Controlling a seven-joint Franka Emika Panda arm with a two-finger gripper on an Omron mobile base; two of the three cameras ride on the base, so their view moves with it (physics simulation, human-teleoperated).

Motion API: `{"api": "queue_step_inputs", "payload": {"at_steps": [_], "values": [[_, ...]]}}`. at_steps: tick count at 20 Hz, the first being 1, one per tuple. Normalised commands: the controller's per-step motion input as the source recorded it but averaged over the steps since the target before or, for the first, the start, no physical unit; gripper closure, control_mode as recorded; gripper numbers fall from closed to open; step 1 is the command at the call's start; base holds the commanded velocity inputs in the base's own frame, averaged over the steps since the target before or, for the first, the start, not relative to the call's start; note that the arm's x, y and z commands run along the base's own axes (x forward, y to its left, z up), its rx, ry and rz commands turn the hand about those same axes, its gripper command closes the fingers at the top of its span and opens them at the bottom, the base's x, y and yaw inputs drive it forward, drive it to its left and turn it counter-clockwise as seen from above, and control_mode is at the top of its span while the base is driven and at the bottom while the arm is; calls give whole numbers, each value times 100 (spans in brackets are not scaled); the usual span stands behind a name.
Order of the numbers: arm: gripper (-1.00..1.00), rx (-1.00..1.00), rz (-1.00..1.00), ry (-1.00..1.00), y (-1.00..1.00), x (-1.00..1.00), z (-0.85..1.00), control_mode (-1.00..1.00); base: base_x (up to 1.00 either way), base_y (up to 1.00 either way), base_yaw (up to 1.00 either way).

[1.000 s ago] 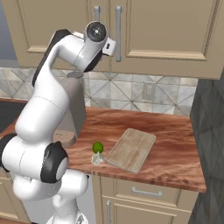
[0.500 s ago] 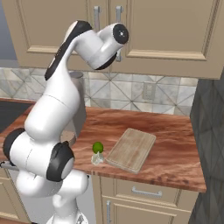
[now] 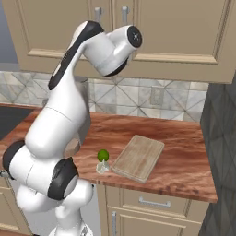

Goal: Open the cabinet. Place the bowl and condiment on the counter. Then place the lime and garlic on the cutting board.

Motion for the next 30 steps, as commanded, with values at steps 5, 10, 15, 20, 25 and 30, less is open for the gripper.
{"api": "queue_step_inputs", "payload": {"at_steps": [5,10,15,20,25,30], "values": [[100,0,0,-6,100,-90,-31,-100,0,0,0],[100,-1,0,-7,100,-84,-28,-100,0,0,0],[100,0,0,-5,100,-66,-24,-100,0,0,0],[100,0,0,0,100,-51,-13,-100,0,0,0],[100,-1,0,0,100,-46,-3,-100,0,0,0],[100,-3,0,0,100,-50,-4,-100,0,0,0]]}}
